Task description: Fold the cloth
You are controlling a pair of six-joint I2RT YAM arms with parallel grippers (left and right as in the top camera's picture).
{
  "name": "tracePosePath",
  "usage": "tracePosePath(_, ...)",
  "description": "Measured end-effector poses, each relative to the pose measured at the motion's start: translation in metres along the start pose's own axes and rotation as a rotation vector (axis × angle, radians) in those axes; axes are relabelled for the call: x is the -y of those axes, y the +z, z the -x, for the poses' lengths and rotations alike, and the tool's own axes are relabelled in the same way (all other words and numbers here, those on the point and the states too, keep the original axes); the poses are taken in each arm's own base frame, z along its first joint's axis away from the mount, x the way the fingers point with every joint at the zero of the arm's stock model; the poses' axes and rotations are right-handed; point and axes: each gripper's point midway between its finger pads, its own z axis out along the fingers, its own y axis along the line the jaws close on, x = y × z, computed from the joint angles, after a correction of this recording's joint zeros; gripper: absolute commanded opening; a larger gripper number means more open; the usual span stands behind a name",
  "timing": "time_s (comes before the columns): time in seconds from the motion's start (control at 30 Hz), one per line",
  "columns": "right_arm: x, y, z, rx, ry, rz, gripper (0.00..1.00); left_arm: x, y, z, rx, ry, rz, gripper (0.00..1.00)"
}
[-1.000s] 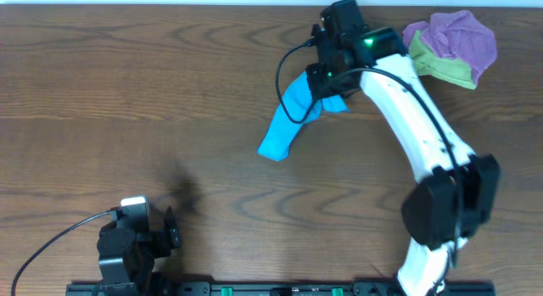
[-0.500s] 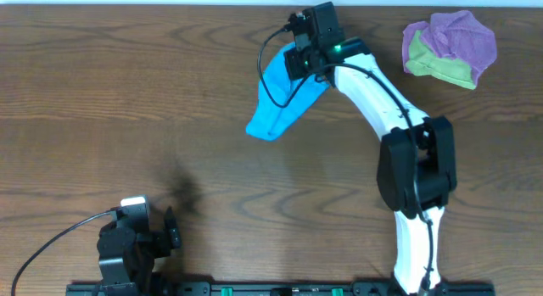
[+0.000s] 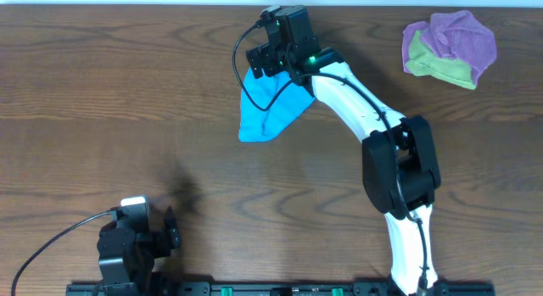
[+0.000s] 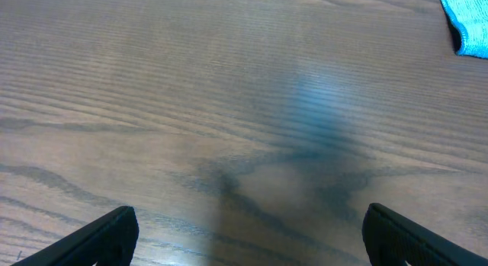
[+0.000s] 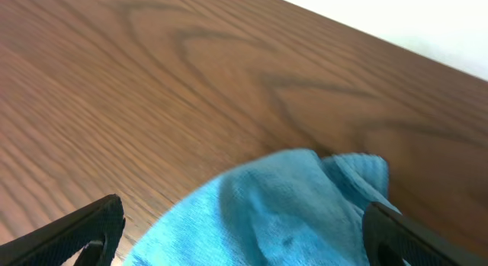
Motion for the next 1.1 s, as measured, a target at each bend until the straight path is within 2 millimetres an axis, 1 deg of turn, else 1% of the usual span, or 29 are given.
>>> tracePosePath(0.1, 0.013, -0.008, -0.014, -0.068, 0.025, -0.071, 0.99, 0.0, 0.0, 0.0, 0.0, 0.0, 0.0, 0.95)
tracePosePath(0.17, 0.022, -0.022, -0.025, -0.134, 0.053, -0.121, 0.99, 0.0, 0.0, 0.0, 0.0, 0.0, 0.0, 0.95)
tracePosePath(0.27, 0.033, -0.054, -0.035, -0.214, 0.118, -0.169, 0.99, 0.0, 0.0, 0.0, 0.0, 0.0, 0.0, 0.95)
tracePosePath(0.37, 0.053, -0.101, -0.041, -0.281, 0.269, -0.213, 0.99, 0.0, 0.0, 0.0, 0.0, 0.0, 0.0, 0.95)
tracePosePath(0.43, 0.067, -0.117, -0.045, -0.3, 0.358, -0.225, 0.99, 0.0, 0.0, 0.0, 0.0, 0.0, 0.0, 0.95)
tracePosePath(0.5, 0.085, -0.125, -0.049, -0.307, 0.472, -0.222, 0.99, 0.0, 0.0, 0.0, 0.0, 0.0, 0.0, 0.95)
tracePosePath(0.57, 0.1, -0.124, -0.056, -0.31, 0.559, -0.205, 0.99, 0.0, 0.0, 0.0, 0.0, 0.0, 0.0, 0.95)
tracePosePath(0.67, 0.107, -0.12, -0.068, -0.321, 0.634, -0.161, 0.99, 0.0, 0.0, 0.0, 0.0, 0.0, 0.0, 0.95)
tracePosePath(0.7, 0.109, -0.115, -0.075, -0.32, 0.664, -0.13, 0.99, 0.0, 0.0, 0.0, 0.0, 0.0, 0.0, 0.95)
tracePosePath(0.9, 0.11, -0.09, -0.11, -0.302, 0.802, 0.03, 0.99, 0.0, 0.0, 0.0, 0.0, 0.0, 0.0, 0.95)
tracePosePath(0.93, 0.108, -0.086, -0.116, -0.298, 0.819, 0.057, 0.99, 0.0, 0.0, 0.0, 0.0, 0.0, 0.0, 0.95)
tracePosePath(1.0, 0.109, -0.081, -0.122, -0.277, 0.851, 0.093, 0.99, 0.0, 0.0, 0.0, 0.0, 0.0, 0.0, 0.95)
tracePosePath(1.1, 0.104, -0.075, -0.121, -0.244, 0.878, 0.142, 0.99, 0.0, 0.0, 0.0, 0.0, 0.0, 0.0, 0.95)
